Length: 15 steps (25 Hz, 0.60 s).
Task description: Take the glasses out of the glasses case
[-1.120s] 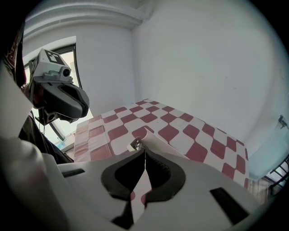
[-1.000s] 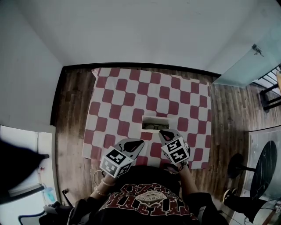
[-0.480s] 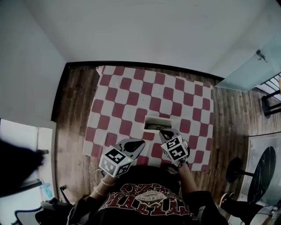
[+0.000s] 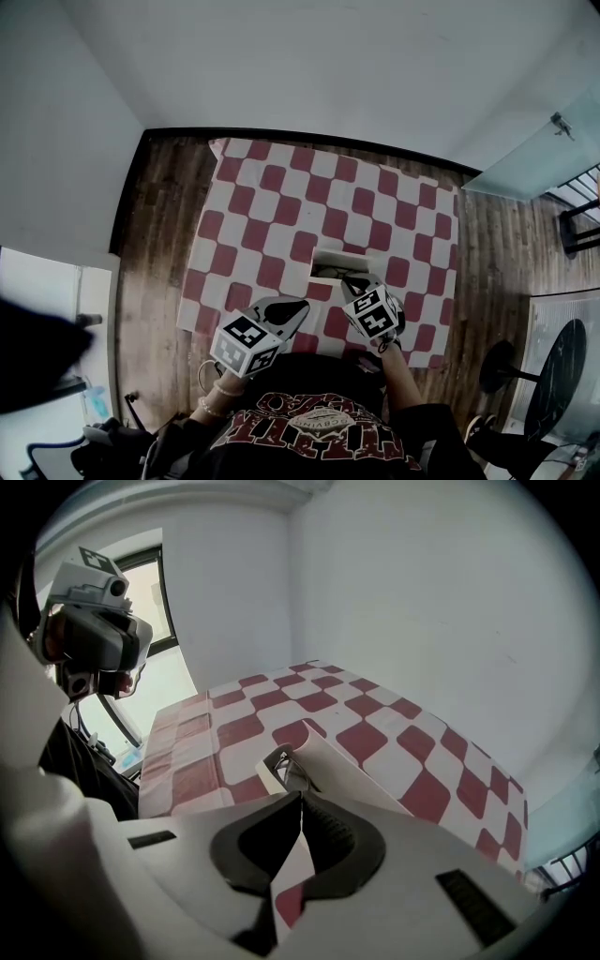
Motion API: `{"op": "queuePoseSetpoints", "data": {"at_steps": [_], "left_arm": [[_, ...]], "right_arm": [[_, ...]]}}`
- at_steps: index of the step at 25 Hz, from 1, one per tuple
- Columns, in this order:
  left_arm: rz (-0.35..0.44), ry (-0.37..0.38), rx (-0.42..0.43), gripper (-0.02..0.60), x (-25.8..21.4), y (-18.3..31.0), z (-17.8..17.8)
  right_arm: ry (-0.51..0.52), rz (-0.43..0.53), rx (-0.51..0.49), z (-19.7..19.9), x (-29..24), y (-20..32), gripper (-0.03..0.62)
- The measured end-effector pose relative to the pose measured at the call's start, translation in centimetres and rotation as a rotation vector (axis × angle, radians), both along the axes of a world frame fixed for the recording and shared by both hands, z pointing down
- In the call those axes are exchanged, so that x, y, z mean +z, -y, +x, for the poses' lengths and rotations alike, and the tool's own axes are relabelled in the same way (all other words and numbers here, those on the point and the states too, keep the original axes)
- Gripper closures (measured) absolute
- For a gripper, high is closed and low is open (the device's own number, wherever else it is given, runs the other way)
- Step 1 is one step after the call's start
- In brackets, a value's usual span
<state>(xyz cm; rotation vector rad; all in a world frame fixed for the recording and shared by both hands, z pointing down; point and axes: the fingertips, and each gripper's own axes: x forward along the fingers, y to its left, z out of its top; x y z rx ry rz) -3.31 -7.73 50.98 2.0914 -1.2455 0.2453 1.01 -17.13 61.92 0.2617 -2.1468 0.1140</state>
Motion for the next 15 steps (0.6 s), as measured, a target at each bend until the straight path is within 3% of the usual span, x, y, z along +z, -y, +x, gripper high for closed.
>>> {"op": "queuePoseSetpoints", "data": {"at_steps": [15], "left_arm": [[-0.018, -0.026, -0.011, 0.578, 0.5, -0.3, -0.6]], "right_arm": [[-0.128, 0.077, -0.146, -0.8, 2.1, 0.4, 0.574]]}}
